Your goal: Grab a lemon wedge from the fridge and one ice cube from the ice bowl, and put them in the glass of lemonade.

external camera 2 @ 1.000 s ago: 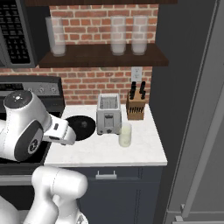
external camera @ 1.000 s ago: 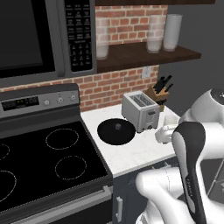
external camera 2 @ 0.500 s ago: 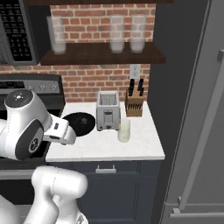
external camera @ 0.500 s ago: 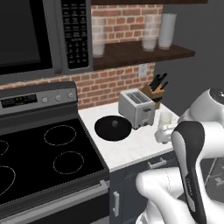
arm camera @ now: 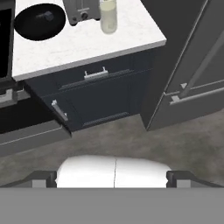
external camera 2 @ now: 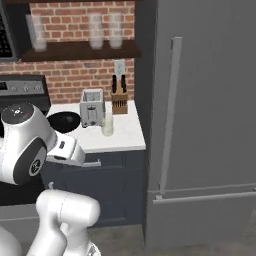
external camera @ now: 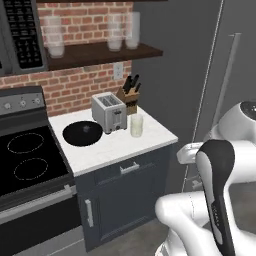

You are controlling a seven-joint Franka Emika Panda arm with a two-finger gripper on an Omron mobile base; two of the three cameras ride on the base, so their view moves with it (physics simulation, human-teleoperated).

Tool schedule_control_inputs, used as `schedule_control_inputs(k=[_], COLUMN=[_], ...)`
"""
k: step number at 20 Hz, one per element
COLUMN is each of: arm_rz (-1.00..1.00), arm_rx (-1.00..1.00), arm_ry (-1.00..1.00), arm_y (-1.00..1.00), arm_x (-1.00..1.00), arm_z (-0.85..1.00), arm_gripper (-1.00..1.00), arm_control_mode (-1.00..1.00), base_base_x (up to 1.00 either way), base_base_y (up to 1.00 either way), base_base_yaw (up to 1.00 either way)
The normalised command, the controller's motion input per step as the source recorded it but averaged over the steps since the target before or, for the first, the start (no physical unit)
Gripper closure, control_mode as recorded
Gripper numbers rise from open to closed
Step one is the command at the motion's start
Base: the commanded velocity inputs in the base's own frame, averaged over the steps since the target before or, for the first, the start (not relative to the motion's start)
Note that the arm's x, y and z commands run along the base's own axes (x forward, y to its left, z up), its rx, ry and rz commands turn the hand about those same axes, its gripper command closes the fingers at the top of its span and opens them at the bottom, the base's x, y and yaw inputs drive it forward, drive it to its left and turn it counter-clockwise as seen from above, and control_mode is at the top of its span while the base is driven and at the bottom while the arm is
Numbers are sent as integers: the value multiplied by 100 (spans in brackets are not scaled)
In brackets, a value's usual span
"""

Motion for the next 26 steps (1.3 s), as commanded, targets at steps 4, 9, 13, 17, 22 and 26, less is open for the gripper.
schedule_control_inputs(k=[4, 9, 13, 17, 22, 26], arm_rz=[0, 0, 0, 0, 0, 0], arm_rx=[0, 0, 0, 0, 0, 0], arm_ry=[0, 0, 0, 0, 0, 0], arm_y=[0, 0, 0, 0, 0, 0], arm_x=[0, 0, 0, 0, 0, 0], arm_z=[0, 0, 0, 0, 0, 0], arm_gripper=[-100, -100, -100, -100, -100, -100], arm_control_mode=[100, 100, 100, 100, 100, 100], base_base_x=[0, 0, -21, -15, -4, -38], base_base_y=[-100, -51, -15, 0, -2, 2], base_base_yaw=[-22, -36, -31, -24, -1, 0])
